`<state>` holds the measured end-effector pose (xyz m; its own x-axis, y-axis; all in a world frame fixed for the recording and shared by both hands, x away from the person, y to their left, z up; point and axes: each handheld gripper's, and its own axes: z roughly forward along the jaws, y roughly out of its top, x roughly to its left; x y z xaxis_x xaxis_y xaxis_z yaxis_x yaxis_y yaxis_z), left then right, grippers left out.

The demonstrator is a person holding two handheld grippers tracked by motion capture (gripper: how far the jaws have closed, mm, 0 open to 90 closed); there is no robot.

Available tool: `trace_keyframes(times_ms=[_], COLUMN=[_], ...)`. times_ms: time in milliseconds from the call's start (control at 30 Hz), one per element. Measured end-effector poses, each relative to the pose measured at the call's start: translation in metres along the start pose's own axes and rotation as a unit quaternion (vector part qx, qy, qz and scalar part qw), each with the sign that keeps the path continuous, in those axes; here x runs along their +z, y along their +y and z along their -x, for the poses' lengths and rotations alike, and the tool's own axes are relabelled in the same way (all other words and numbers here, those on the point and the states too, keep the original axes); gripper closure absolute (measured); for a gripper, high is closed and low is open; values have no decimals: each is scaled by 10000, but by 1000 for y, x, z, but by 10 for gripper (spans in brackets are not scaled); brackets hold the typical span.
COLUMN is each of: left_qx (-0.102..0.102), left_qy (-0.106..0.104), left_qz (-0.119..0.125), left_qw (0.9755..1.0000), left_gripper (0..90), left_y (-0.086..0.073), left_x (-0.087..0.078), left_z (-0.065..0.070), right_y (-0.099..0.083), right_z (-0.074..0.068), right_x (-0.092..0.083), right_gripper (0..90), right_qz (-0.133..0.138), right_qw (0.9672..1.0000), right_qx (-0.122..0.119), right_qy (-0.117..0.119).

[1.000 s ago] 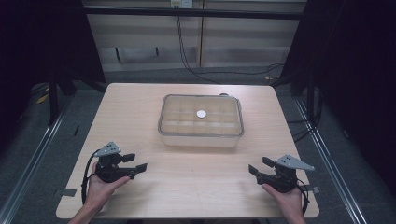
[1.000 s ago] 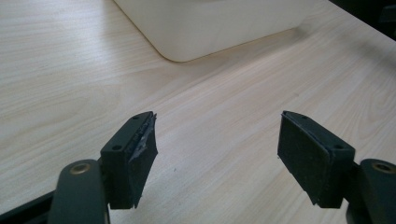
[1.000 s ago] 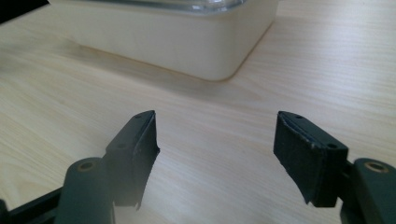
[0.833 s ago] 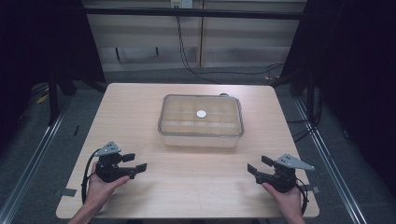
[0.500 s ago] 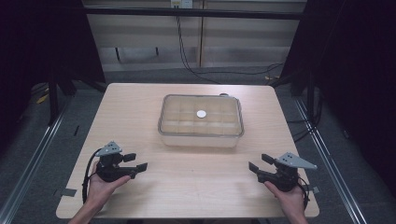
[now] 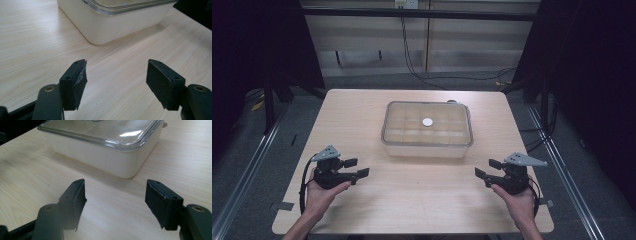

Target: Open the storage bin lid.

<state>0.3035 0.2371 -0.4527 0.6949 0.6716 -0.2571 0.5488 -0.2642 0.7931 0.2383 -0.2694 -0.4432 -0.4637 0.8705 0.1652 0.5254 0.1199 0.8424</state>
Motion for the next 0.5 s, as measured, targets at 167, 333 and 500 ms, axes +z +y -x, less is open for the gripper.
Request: trace_keyframes(times_ms=[167,333,500], left_qx=[175,255,314], left_qy=[-35,4,22], left_qz=[24,-59,-195], left_qw=[9998,9997,9993], left_gripper=[349,398,379], left_y=[10,20,27], left_x=[2,11,19], left_z=[3,1,-2], right_y=[12,23,30], right_z=[3,8,12], right_x=[8,15,21], right_gripper=[342,359,352], right_qz=[111,140,4], right_qw=[9999,9999,9999], right_qx=[3,48,87], right_qy=[18,34,112])
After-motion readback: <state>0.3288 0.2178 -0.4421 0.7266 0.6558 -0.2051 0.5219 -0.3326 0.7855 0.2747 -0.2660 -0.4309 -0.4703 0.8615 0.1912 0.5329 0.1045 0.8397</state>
